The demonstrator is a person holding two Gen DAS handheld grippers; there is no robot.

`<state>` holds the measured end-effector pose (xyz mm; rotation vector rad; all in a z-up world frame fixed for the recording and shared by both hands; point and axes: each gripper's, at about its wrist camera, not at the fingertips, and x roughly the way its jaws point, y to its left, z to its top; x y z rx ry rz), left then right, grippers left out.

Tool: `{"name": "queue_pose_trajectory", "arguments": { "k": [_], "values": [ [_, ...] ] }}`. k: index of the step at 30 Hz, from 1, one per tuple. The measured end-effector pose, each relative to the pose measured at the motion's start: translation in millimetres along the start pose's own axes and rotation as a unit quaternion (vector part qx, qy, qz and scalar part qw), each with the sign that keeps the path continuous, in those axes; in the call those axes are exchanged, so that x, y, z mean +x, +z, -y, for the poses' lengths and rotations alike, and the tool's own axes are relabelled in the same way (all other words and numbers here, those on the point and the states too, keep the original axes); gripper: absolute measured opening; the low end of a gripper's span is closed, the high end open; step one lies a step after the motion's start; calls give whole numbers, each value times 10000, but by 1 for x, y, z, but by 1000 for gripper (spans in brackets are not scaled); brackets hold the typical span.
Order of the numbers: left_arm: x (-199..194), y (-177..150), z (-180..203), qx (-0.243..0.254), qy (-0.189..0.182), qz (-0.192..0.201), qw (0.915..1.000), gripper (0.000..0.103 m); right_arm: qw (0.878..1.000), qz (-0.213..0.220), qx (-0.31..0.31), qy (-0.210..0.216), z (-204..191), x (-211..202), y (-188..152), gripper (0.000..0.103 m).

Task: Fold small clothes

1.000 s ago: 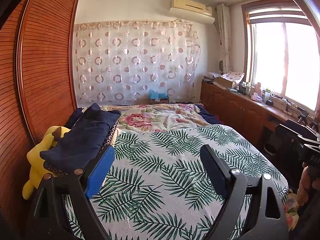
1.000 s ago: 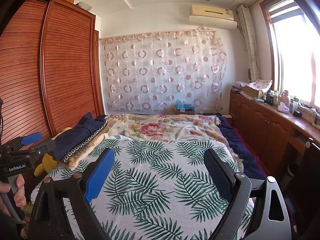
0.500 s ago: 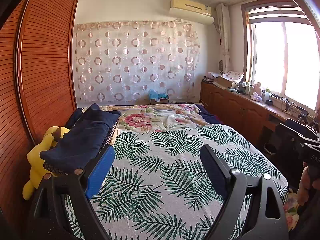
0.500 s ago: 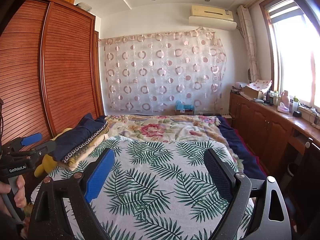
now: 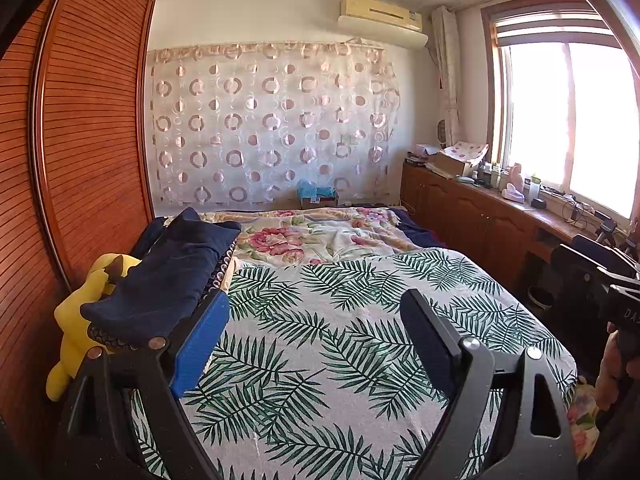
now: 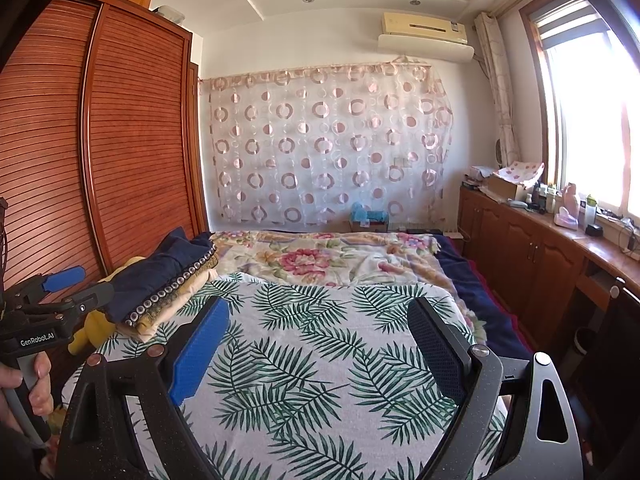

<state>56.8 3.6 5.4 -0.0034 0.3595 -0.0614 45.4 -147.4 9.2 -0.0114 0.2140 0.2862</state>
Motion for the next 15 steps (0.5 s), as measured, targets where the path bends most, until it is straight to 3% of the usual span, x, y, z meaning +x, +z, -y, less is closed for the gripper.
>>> {"name": "queue_pose_trajectory", "arguments": {
  "k": [15],
  "values": [
    [-2, 0, 0, -2, -20, -2, 10000, 88, 10000, 11, -11, 6, 0, 0, 1, 92]
  ]
}}
